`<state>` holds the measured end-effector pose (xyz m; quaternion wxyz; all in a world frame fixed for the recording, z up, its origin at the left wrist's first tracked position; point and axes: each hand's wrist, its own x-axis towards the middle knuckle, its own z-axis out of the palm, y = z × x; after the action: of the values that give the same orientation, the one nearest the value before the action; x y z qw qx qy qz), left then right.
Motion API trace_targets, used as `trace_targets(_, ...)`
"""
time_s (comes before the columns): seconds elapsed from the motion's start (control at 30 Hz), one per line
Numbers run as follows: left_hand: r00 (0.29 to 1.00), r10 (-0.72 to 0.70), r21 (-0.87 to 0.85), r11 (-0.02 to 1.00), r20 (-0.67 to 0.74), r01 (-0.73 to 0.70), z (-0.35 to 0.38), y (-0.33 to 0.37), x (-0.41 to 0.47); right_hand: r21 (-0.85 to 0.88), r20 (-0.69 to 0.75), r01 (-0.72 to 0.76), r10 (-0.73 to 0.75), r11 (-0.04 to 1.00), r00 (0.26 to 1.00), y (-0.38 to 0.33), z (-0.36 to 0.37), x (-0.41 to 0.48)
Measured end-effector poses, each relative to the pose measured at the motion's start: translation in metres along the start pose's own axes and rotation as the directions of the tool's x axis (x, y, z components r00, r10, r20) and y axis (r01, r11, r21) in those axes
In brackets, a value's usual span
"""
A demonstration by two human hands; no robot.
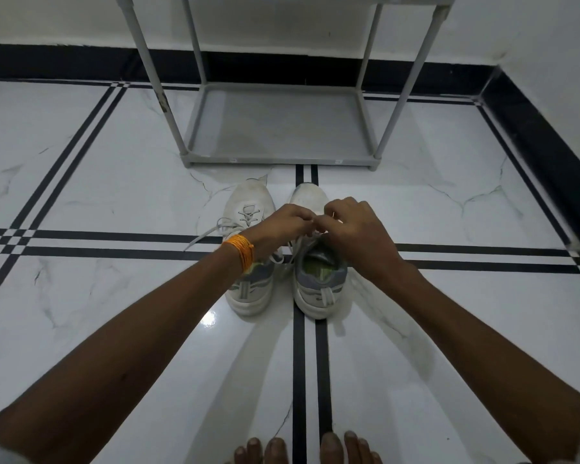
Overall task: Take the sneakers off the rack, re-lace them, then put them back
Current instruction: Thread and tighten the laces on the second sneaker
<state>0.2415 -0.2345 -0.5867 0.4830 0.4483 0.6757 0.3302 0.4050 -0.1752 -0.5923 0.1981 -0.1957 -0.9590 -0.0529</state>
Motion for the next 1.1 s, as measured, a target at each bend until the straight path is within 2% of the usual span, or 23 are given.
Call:
trace_targets(0.1,0.999,0.019,0.008,1.0,-0.028,-0.019,-0.003,-0.001,0.002,0.021,0.02,0.049,-0.049,0.999,0.999,0.003,0.002,0.001)
trace_targets(0.23,0.995,0.08,0.004,0.997,-0.064,-0.08,-0.008,-0.006,0.003,0.055,0.052,-0.033,0.031,0.998,0.998,0.004,0.002,0.002)
trace_targets(0.47,0.981,0.093,-0.09,0.99,-0.17,-0.109,-0.014,-0.006,0.002,0.189,0.057,-0.125,0.116,0.974,0.992,0.001,-0.003,0.005)
trace_targets(0.53,0.971,0.111,-0.088,0.987,-0.214,-0.132,-0.014,-0.005,0.002,0.225,0.11,-0.179,0.158,0.958,0.981,-0.001,-0.003,0.004)
trace_targets(0.6,0.939,0.149,0.018,0.988,-0.31,-0.151,-0.013,-0.005,0.002,0.252,0.161,-0.247,0.212,0.935,0.964,0.002,-0.004,0.004)
trace_targets(0.7,0.871,0.239,0.297,0.948,-0.43,-0.114,-0.019,-0.015,0.003,0.273,0.207,-0.365,0.316,0.89,0.926,0.017,-0.004,-0.009)
trace_targets(0.8,0.886,0.249,0.515,0.857,-0.392,-0.012,-0.026,-0.031,0.001,0.301,0.307,-0.502,0.416,0.811,0.856,0.026,0.004,-0.035)
trace_targets(0.87,0.906,0.274,0.612,0.791,-0.322,-0.022,-0.021,-0.033,-0.001,0.401,0.353,-0.602,0.49,0.69,0.797,0.02,0.013,-0.048)
trace_targets(0.9,0.913,0.295,0.652,0.757,-0.281,-0.044,-0.017,-0.032,-0.002,0.483,0.373,-0.652,0.537,0.585,0.757,0.016,0.016,-0.049)
trace_targets(0.93,0.921,0.309,0.683,0.727,-0.237,-0.068,-0.016,-0.031,-0.003,0.578,0.408,-0.693,0.583,0.431,0.703,0.014,0.018,-0.049)
trace_targets(0.97,0.928,0.315,0.704,0.704,-0.198,-0.089,-0.015,-0.03,-0.004,0.666,0.469,-0.711,0.615,0.225,0.634,0.011,0.018,-0.047)
trace_targets(1.03,0.931,0.331,0.723,0.68,-0.153,-0.123,-0.017,-0.03,-0.004,0.747,0.599,-0.64,0.6,-0.181,0.53,0.008,0.014,-0.043)
trace_targets(1.1,0.927,0.36,0.735,0.657,-0.107,-0.17,-0.018,-0.032,-0.004,0.754,0.655,-0.502,0.542,-0.423,0.527,0.006,0.012,-0.038)
